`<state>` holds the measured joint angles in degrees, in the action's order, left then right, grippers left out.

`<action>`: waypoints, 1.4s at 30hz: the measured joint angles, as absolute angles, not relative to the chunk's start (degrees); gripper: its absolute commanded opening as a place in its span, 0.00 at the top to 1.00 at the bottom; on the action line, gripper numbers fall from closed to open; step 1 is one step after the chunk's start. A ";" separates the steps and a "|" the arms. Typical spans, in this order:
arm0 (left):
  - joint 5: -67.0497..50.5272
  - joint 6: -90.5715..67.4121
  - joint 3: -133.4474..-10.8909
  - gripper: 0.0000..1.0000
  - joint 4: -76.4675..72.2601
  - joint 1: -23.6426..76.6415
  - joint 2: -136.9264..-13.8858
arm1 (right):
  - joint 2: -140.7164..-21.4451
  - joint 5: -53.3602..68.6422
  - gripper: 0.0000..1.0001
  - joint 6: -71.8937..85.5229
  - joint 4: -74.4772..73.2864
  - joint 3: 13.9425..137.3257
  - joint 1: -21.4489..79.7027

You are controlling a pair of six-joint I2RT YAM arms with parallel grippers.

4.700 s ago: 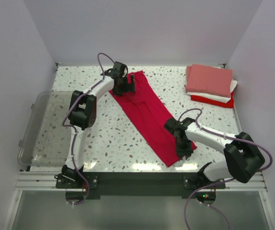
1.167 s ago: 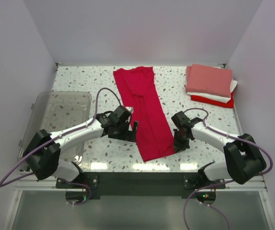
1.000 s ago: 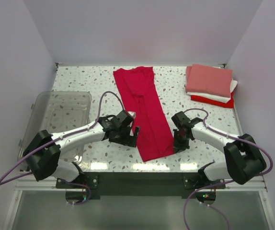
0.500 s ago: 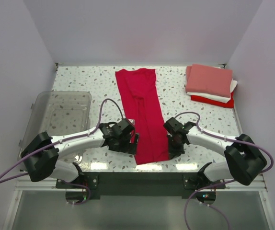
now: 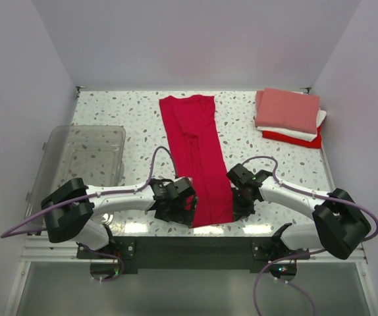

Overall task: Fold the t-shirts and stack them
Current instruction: Fold the tshirt

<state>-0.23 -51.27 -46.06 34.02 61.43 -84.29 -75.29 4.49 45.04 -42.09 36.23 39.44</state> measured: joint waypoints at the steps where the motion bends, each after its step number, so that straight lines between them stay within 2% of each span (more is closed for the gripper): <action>1: 0.14 -51.79 -46.06 0.02 34.06 62.15 -84.79 | -75.29 4.49 1.00 45.04 -42.06 36.23 39.44; 11: 4.47 -56.10 -46.59 0.05 35.11 65.63 -85.65 | -75.29 4.75 1.00 44.99 -41.69 36.05 39.48; 29: 8.47 -59.24 -51.37 0.05 38.09 65.71 -87.96 | -75.22 5.63 1.00 44.97 -41.15 35.70 39.48; 39: 8.67 -59.20 -52.29 0.19 38.89 65.71 -91.33 | -75.18 5.93 1.00 44.97 -40.84 35.42 39.46; 42: 8.47 -59.02 -52.29 0.29 38.96 65.71 -91.37 | -74.85 6.04 1.00 44.97 -40.60 35.16 39.46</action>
